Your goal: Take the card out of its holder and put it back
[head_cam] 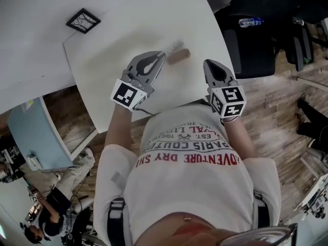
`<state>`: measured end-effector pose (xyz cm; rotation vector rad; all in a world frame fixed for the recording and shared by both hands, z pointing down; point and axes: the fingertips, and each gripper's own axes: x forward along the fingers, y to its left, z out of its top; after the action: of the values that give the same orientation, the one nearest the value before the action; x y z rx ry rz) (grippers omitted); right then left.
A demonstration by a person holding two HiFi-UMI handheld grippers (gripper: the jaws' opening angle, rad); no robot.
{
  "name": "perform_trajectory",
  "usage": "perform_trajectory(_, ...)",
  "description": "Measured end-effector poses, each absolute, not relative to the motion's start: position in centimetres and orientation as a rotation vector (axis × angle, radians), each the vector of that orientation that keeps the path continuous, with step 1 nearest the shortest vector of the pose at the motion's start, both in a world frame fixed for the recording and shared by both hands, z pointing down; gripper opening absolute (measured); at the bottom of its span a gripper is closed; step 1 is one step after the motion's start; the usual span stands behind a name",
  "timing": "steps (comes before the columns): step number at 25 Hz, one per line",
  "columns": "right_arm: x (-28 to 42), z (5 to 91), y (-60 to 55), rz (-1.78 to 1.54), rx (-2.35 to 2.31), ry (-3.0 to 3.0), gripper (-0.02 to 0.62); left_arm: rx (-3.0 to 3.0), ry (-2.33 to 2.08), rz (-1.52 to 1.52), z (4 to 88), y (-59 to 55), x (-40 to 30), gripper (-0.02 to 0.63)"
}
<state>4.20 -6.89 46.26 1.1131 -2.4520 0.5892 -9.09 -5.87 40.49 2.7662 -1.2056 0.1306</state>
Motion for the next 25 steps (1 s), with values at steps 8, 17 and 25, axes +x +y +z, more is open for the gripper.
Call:
perform_trajectory(8, 5.0, 47.6, -6.7, 0.621, 1.166, -2.406, 0.026, 2.801, -1.008, 0.191, 43.3, -6.6, -7.7, 0.035)
perform_trajectory(17, 5.7, 49.2, -5.9, 0.653, 1.171, -2.366, 0.026, 2.825, -0.884, 0.245, 45.4, -6.6, -7.0, 0.035)
perform_trajectory(25, 5.5, 49.8, -5.5, 0.649, 1.15, -2.347, 0.026, 2.827, -0.871, 0.253, 46.5, -6.7, -7.4, 0.035)
